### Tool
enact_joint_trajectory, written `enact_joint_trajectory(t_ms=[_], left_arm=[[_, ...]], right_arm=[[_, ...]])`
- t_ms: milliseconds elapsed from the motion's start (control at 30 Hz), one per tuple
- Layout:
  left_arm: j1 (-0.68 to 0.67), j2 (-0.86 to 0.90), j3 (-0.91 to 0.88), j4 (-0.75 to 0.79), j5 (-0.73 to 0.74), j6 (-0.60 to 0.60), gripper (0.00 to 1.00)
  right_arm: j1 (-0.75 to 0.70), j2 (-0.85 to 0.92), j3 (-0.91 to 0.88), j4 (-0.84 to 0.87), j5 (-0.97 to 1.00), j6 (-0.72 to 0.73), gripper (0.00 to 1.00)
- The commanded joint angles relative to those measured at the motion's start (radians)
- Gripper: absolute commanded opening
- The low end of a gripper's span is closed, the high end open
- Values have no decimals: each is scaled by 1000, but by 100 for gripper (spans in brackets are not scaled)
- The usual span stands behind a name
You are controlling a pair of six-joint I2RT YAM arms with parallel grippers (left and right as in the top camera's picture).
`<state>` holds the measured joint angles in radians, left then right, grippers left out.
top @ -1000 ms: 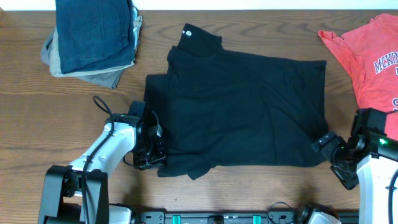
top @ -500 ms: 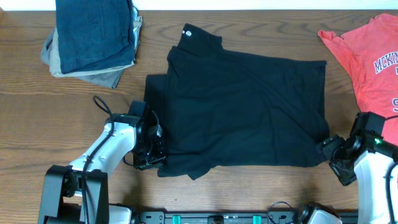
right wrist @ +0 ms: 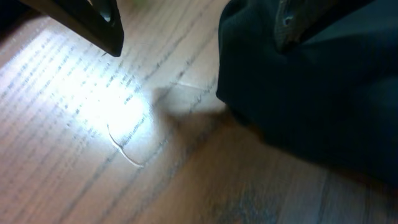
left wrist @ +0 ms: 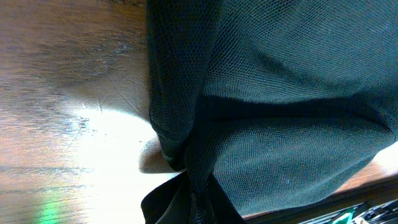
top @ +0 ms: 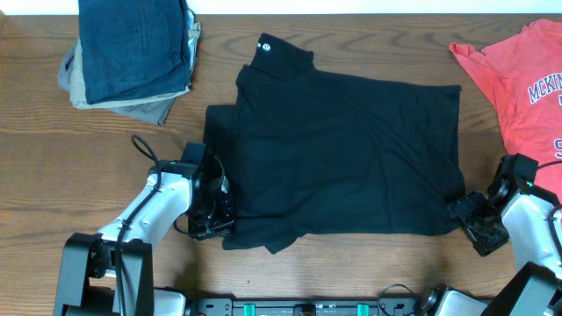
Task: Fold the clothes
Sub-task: 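Fold the shirt's bottom edge upward toward the collar with both grippers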
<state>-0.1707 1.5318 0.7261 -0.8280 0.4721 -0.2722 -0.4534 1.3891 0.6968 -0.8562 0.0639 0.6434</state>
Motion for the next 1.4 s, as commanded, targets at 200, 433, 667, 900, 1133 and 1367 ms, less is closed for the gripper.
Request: enact_joint_trajectory(t_ms=[200, 433, 667, 900, 1133, 1367], left_arm=[[-1, 3, -2, 1, 6, 11, 6], [-1, 3, -2, 1, 6, 11, 6], [-1, 2, -2, -1, 7, 10, 6], [-1, -51, -2, -11, 7, 10, 6], [-1, -193, -2, -49, 7, 10, 6], [-1, -359, 19, -157, 7, 9, 6]], right_arm=[[-5, 57, -9, 50, 0, 6, 61], [-5, 135, -12, 91, -37, 6, 57], [-5, 167, -11, 109, -38, 6, 41], [-6, 167, -10, 113, -38, 6, 11], [-8, 163, -6, 96, -38, 6, 1], [-75, 107, 65, -51, -38, 6, 1]])
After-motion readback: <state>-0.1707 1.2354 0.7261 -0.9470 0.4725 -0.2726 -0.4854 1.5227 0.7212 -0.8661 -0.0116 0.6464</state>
